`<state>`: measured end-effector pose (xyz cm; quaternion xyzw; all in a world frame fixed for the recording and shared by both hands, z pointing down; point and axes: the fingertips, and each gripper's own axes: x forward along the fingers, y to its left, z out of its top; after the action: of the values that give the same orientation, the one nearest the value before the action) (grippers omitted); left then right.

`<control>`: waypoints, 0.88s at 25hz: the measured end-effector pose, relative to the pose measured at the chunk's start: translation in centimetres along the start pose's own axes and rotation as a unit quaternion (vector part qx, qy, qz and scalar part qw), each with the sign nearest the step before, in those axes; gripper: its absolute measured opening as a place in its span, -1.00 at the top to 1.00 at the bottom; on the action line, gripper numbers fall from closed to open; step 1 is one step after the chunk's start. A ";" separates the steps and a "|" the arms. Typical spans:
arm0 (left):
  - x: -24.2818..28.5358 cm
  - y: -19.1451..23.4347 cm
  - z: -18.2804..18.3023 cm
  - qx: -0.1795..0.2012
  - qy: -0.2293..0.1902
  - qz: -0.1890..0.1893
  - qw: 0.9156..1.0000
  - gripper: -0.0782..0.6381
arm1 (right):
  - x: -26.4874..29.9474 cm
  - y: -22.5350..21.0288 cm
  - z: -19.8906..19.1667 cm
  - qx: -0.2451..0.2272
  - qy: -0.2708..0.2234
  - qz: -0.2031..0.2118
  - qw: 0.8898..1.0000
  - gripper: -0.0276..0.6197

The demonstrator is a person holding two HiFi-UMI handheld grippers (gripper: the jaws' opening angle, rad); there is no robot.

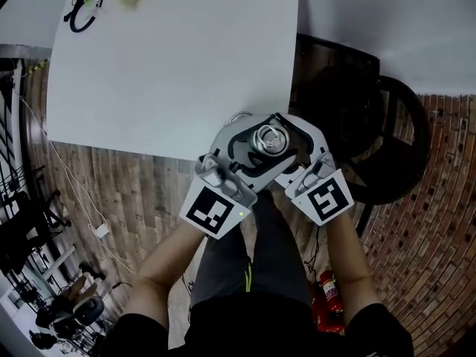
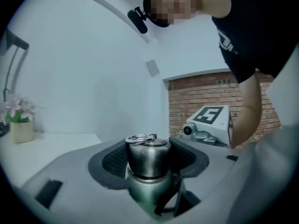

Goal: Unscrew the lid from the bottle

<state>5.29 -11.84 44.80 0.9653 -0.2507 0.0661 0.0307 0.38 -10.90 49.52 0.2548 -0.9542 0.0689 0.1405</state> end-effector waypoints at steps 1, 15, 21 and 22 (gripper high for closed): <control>0.0 0.3 0.1 -0.003 -0.007 0.038 0.999 0.02 | 0.1 0.0 0.0 0.001 0.000 -0.001 1.000 -0.13; 0.0 0.3 0.5 0.009 -0.021 0.022 0.999 0.00 | 0.1 0.0 0.0 0.005 -0.011 -0.005 1.000 -0.12; -0.7 -0.8 0.6 0.039 -0.019 -0.109 0.993 -0.11 | 0.0 0.0 0.2 0.004 -0.016 -0.004 1.000 -0.13; -0.7 -0.8 0.8 0.042 -0.021 -0.133 0.990 -0.11 | 0.0 0.0 0.2 0.005 -0.016 -0.005 1.000 -0.12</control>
<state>5.15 -10.82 43.87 0.9917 -0.1177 0.0516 -0.0071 0.37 -10.93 49.34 0.2612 -0.9547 0.0692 0.1245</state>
